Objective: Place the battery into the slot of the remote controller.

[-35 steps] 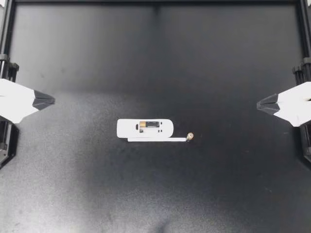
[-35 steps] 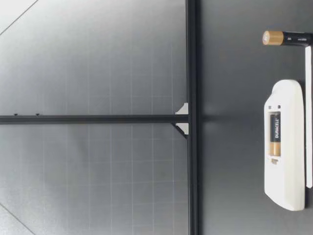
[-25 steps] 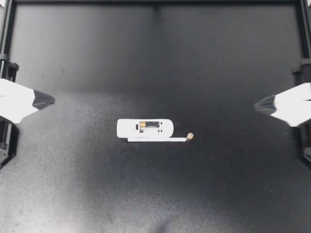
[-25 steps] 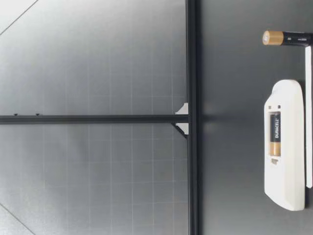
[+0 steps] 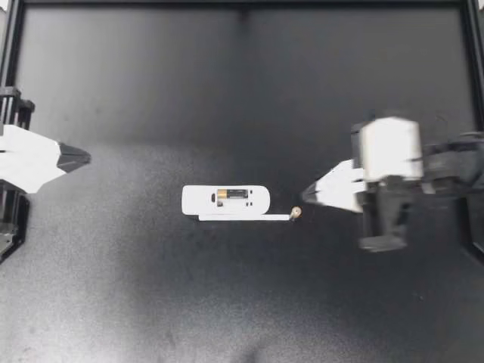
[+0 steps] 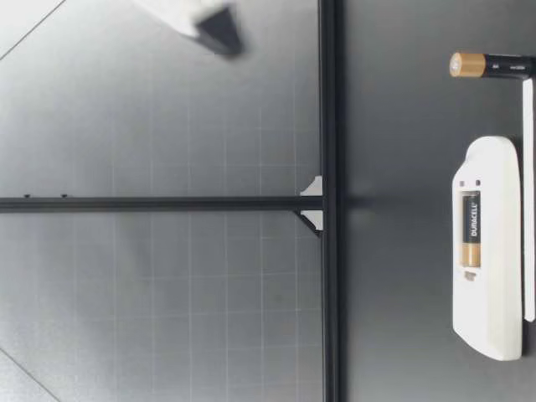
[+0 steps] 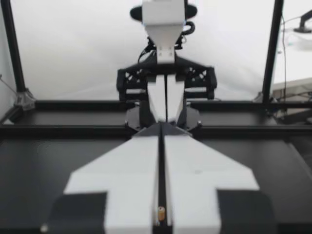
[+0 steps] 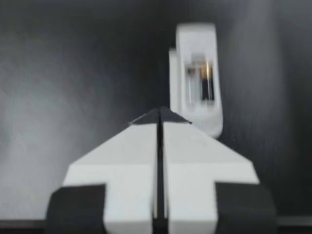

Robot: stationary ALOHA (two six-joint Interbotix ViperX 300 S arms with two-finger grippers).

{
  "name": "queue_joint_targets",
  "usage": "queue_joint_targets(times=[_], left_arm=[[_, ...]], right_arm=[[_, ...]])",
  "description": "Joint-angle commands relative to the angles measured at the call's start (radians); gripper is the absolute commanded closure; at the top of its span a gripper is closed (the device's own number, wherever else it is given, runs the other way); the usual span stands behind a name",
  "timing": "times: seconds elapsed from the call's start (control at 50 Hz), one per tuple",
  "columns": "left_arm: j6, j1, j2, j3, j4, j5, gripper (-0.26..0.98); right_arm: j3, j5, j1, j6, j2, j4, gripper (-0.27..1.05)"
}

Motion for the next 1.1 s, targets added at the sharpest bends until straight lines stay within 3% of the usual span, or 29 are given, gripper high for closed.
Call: queue_joint_targets(times=[0.0,0.34,0.52,0.7,0.96,1.08], left_arm=[[-0.002,0.003,0.011,-0.011,-0.002,-0.009,0.87],[0.000,0.003,0.017,-0.008,0.000,-0.009,0.87],[0.000,0.003,0.020,-0.003,-0.002,-0.009,0.87],[-0.002,0.003,0.020,0.002,-0.002,-0.009,0.87],[-0.002,0.003,0.020,0.009,-0.002,-0.009,0.87],[-0.002,0.003,0.023,0.012,-0.002,-0.009,0.87]], right_arm=[[-0.075,0.097,-0.015,-0.002,0.057,0.000,0.95],[-0.149,0.233,-0.025,-0.003,0.161,-0.008,0.94],[-0.161,0.268,-0.031,-0.003,0.181,-0.008,0.87],[-0.172,0.279,-0.031,-0.003,0.212,-0.009,0.68],[-0.184,0.295,-0.031,-0.005,0.264,-0.008,0.32],[-0.186,0.295,-0.031,-0.006,0.285,-0.009,0.27]])
